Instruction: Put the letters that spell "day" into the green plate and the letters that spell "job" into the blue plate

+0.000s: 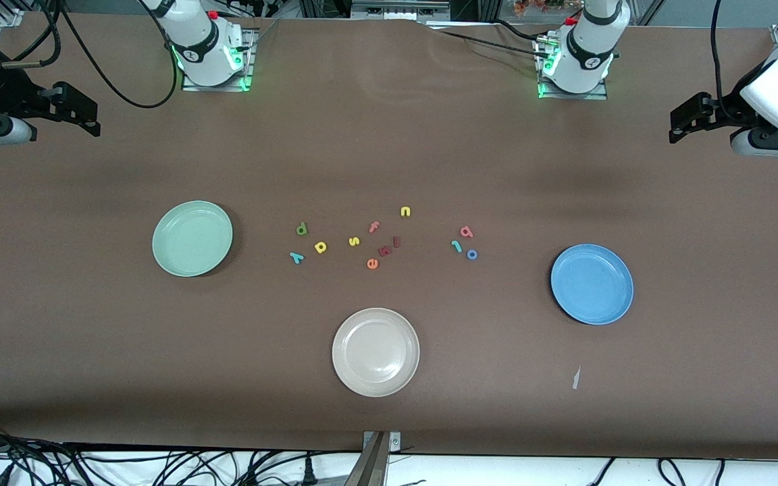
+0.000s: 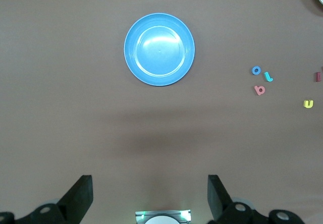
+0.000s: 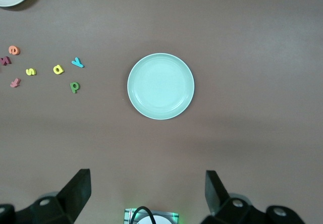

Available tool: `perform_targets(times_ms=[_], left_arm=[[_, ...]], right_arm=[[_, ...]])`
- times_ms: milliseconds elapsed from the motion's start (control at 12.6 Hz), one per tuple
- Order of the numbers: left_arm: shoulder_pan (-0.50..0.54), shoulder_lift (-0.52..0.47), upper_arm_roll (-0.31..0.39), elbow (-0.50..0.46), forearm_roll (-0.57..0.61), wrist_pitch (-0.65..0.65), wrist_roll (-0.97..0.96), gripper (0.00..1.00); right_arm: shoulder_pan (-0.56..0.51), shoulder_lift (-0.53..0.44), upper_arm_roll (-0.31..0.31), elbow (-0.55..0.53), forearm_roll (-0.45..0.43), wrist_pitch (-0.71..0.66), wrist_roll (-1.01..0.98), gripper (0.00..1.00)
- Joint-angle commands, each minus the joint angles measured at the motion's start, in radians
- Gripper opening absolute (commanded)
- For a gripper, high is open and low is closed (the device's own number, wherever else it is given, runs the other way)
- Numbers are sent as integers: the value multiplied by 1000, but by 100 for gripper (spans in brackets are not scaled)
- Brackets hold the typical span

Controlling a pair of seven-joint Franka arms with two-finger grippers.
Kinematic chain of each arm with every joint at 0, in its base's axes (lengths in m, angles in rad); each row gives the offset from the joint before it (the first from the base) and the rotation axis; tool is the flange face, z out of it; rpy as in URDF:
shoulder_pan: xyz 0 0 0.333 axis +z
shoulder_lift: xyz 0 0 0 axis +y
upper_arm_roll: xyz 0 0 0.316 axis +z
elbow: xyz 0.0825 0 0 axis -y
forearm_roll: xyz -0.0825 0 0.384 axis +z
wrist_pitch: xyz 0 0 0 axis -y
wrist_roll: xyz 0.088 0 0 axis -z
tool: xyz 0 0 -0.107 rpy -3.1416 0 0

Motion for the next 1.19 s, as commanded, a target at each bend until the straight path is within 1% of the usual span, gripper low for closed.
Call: perform_targets(times_ms=[0, 1107], left_arm=[[7, 11, -4, 31, -15, -24, 24, 100], [7, 11, -4, 31, -16, -22, 24, 100]], right_arm=[[-3, 8, 6, 22, 11, -8, 5, 100], [-3, 25, 5, 22, 14, -5, -8, 100]])
